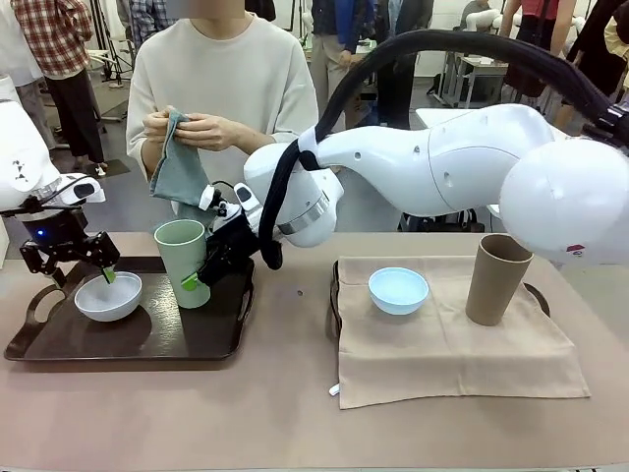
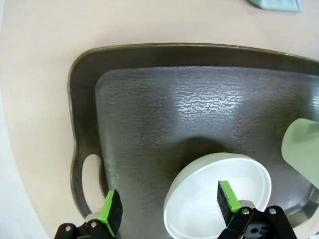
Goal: Set up a tray with a mat and arrange the tableware.
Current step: Pick up the Picnic Bowl and Reusable plastic cup from the Handle tray in front of the human's position and hold them in the air.
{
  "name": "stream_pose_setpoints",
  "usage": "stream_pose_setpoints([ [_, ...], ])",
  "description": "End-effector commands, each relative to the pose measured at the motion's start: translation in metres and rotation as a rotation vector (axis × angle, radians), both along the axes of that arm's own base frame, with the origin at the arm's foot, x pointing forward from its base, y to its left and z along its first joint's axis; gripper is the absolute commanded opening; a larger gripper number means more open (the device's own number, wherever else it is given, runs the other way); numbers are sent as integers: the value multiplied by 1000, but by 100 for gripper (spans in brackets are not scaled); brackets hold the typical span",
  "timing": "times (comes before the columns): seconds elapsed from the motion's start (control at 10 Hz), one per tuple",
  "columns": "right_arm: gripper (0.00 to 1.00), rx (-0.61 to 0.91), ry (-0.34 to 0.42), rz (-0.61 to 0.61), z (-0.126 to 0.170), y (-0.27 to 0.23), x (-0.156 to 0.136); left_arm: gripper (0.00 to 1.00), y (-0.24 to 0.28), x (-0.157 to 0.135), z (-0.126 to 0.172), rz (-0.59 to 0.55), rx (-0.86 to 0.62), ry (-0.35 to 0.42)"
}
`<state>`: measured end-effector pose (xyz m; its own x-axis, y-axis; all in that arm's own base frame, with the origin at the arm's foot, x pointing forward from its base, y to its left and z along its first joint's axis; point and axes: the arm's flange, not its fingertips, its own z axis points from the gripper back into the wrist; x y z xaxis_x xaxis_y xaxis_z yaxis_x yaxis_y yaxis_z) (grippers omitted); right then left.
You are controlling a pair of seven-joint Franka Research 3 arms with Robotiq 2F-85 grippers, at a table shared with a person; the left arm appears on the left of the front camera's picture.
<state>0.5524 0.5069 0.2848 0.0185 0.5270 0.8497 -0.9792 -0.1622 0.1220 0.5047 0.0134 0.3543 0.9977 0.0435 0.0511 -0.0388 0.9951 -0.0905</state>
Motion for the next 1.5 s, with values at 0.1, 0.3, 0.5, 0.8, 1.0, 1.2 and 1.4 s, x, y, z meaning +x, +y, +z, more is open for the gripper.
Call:
stream_pose_setpoints([
  [0.1,100,64,-7,5,-4,9,5,100,-4,6,-6,17,40,6],
  [0.3,100,72,-12,9,-4,11,8,100,-4,10,-12,18,44,24],
  [0.5,100,76,-13,6,-5,10,8,100,-5,10,-17,20,44,43],
  [0.8,100,85,-20,16,-6,9,8,100,-7,5,-19,8,55,64],
  [1.0,40,91,-37,29,-7,7,8,46,-6,0,-15,-2,52,55],
  [1.2,0,88,-35,28,-8,6,8,0,-5,-2,-14,10,57,55],
  [1.4,22,88,-29,26,-8,6,8,21,-3,-4,-8,19,57,48],
])
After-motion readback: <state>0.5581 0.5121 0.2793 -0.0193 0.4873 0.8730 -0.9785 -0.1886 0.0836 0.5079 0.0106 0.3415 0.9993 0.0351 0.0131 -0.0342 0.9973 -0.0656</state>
